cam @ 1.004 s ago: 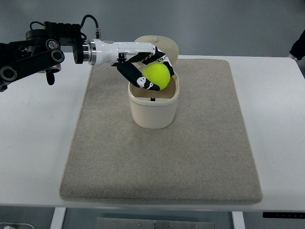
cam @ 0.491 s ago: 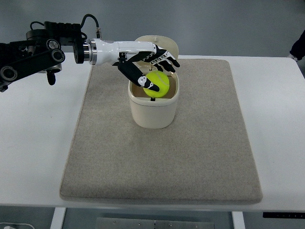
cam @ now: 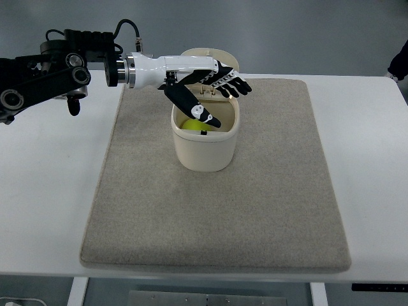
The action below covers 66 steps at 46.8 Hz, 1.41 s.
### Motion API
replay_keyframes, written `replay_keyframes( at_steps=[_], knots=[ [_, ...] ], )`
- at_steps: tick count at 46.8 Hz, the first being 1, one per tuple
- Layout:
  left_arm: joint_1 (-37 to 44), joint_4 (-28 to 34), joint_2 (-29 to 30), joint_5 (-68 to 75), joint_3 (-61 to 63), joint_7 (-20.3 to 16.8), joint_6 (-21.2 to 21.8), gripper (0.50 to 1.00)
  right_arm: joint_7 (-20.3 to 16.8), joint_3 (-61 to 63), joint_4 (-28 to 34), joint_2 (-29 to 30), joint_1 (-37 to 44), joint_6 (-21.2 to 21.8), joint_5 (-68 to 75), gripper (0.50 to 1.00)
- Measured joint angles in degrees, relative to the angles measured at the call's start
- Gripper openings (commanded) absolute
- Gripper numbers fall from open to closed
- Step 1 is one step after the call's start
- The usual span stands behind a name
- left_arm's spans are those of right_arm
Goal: Put tennis ball into box with left hand
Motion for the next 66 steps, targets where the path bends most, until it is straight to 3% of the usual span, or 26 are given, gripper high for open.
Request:
replay_keyframes(
  at_steps=[10,29,39,54,66],
  knots=[
    [1.5,-1.4,-0.8,-0.7,-5.8,-1.0,6.3,0.748,0.0,0.0,0.0,0.0,0.0,0.0,0.0,0.938],
    [4.3,-0.5,-3.6,-9.4,-16.6,-1.1,17.6,0.739,0.0,0.0,0.0,0.0,0.0,0.0,0.0,0.938],
    [4.5,3.4,-4.6,-18.5,-20.6,-2.2,22.6,0.737,0.0,0.0,0.0,0.0,0.0,0.0,0.0,0.938],
    [6.1,15.4,-4.8,-33.8,-25.3,-6.2,22.3,0.735,0.0,0.0,0.0,0.0,0.0,0.0,0.0,0.938],
    [9.2,28.1,-7.1,-40.9,-29.8,-6.7,16.1,0.743,0.0,0.0,0.0,0.0,0.0,0.0,0.0,0.938]
  ],
)
